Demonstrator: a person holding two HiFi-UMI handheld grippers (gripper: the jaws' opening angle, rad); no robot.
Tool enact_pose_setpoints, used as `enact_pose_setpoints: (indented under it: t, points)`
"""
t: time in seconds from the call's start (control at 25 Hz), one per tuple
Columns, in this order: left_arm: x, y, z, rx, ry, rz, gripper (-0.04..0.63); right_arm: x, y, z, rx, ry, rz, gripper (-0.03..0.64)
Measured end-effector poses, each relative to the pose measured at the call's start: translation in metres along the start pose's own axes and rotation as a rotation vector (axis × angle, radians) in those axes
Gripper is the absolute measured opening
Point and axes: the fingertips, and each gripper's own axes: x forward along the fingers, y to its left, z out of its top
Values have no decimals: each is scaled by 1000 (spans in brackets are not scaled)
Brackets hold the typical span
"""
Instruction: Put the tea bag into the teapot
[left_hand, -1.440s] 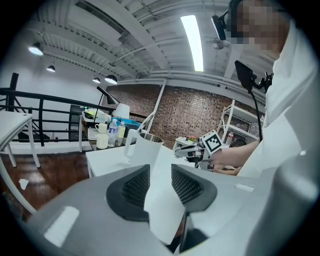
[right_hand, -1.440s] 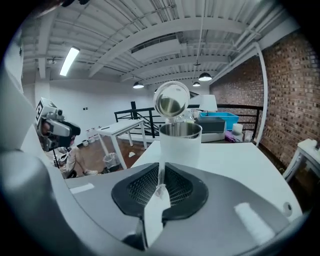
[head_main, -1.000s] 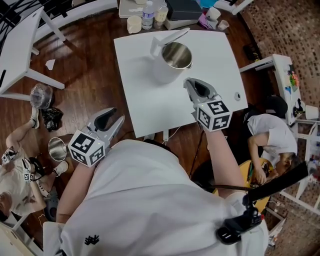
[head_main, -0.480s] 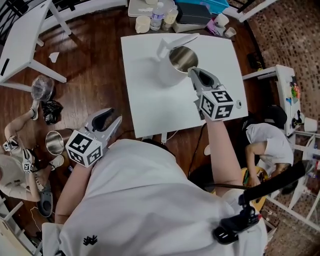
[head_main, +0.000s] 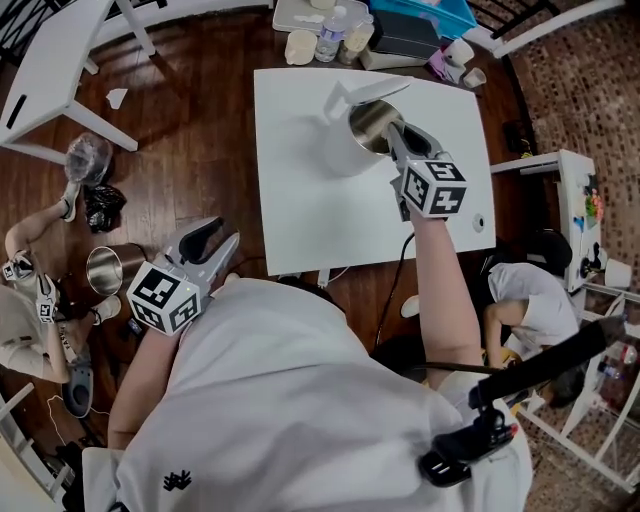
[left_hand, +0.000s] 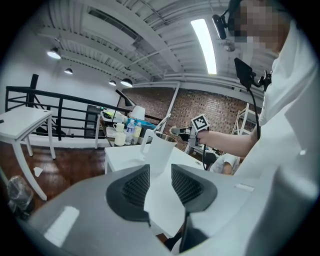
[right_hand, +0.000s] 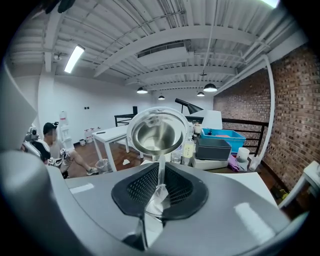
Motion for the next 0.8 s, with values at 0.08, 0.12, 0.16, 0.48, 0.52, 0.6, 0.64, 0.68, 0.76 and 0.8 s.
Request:
enact_pose_setpoints:
  t: [0.08, 0.12, 0.16, 0.48, 0.52, 0.6, 0.64, 0.68, 0.76, 0.8]
  points:
    - [0, 1, 0, -1, 1, 10, 135, 8, -1, 0, -8, 7, 7, 29]
    - [0, 1, 0, -4, 2, 13, 135, 11, -2, -1, -10, 11, 8, 29]
    - [0, 1, -1, -7, 2, 16, 135, 13, -3, -1, -12, 14, 8, 29]
    - [0, 0, -3, -11, 8, 33, 135, 24, -8, -5, -18, 24, 6, 31]
    - [0, 1, -3, -11, 8, 37, 135, 25, -8, -4, -17, 22, 7, 31]
    - [-1, 1, -3, -11, 6, 43, 135, 25, -8, -3, -17, 16, 9, 31]
    - [-1, 1, -3, -11, 4, 45, 135, 25, -8, -2, -18, 14, 10, 32]
    - [-2, 0, -3, -11, 4, 46, 135, 24, -8, -2, -20, 14, 11, 34]
    - [-2, -1, -3, -10, 3, 45, 135, 24, -8, -3, -23, 16, 11, 38]
    - [-1, -2, -3, -7, 4, 44, 135, 24, -8, -3, -23, 15, 11, 44]
